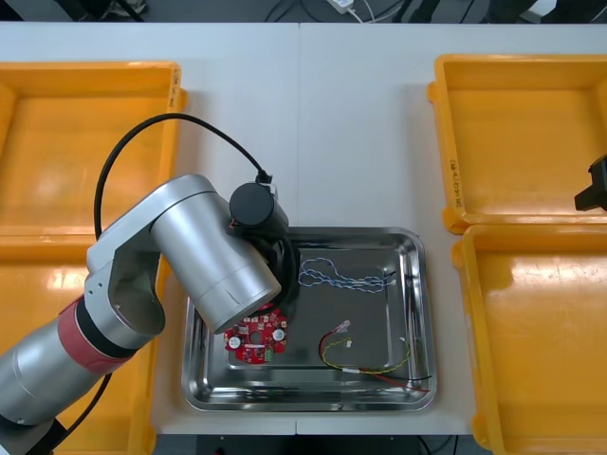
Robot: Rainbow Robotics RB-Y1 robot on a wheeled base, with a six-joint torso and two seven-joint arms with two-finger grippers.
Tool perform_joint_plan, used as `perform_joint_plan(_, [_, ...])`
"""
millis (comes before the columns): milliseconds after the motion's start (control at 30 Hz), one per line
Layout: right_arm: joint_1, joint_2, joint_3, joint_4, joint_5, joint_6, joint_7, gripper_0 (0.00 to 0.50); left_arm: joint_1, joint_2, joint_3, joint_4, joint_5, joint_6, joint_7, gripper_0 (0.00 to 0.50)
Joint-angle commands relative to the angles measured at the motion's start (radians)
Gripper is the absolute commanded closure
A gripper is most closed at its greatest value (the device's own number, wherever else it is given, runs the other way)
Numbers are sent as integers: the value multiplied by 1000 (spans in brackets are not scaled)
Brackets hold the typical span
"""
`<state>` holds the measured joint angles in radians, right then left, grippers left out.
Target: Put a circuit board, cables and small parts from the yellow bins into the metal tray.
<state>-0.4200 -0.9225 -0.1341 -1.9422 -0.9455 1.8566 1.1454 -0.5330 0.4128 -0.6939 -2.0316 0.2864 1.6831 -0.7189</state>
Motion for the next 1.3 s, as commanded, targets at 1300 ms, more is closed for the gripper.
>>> perform_joint_plan(1300, [7,-47,-33,-6,-9,-4,54,0,13,175,356,-245,289,237,-142,0])
